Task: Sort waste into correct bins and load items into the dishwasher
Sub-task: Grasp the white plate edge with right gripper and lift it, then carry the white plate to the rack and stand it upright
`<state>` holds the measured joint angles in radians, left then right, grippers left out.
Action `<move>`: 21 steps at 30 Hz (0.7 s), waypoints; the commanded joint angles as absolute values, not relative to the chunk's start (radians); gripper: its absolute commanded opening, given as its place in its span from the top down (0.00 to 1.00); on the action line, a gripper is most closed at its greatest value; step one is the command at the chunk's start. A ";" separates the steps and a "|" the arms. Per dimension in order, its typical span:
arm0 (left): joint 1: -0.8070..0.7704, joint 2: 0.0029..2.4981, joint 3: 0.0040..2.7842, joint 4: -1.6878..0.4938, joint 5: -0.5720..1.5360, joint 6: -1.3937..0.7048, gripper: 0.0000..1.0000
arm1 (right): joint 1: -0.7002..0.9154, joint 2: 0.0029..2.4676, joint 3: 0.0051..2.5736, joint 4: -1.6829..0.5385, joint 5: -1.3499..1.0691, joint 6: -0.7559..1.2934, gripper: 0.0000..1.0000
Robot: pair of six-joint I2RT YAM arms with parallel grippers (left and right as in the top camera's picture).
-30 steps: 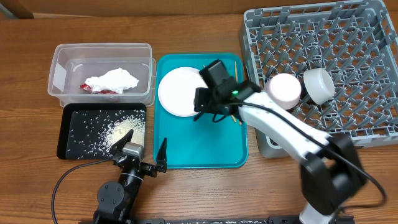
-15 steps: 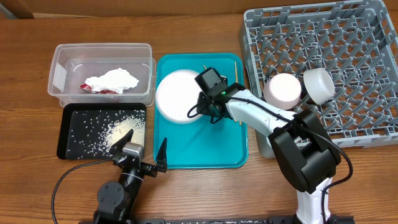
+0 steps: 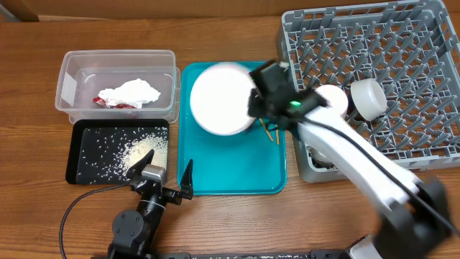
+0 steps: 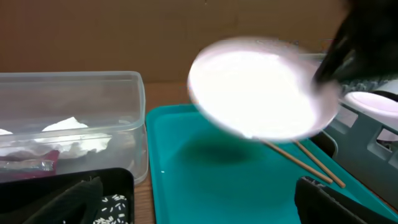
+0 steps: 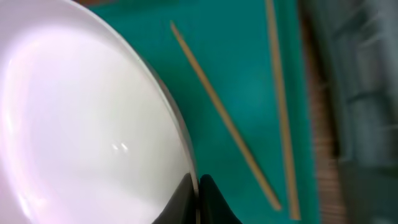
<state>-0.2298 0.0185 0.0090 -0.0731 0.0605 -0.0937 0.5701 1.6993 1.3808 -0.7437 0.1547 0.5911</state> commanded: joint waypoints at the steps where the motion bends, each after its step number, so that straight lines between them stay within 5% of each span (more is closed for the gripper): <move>1: -0.234 0.013 0.005 -0.073 0.064 -0.082 0.00 | 0.567 1.517 1.389 -0.784 0.500 0.450 0.96; 9: -0.234 0.013 0.005 -0.073 0.064 -0.081 0.00 | 0.516 1.448 1.389 -0.771 1.216 0.408 0.96; 21: -0.234 0.013 0.005 -0.073 0.064 -0.081 0.00 | 0.250 1.544 1.388 -0.328 0.976 -0.094 0.96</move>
<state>-0.2298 0.0185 0.0090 -0.0727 0.0605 -0.0933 0.3004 1.5154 1.3815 -0.3992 1.0485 0.1173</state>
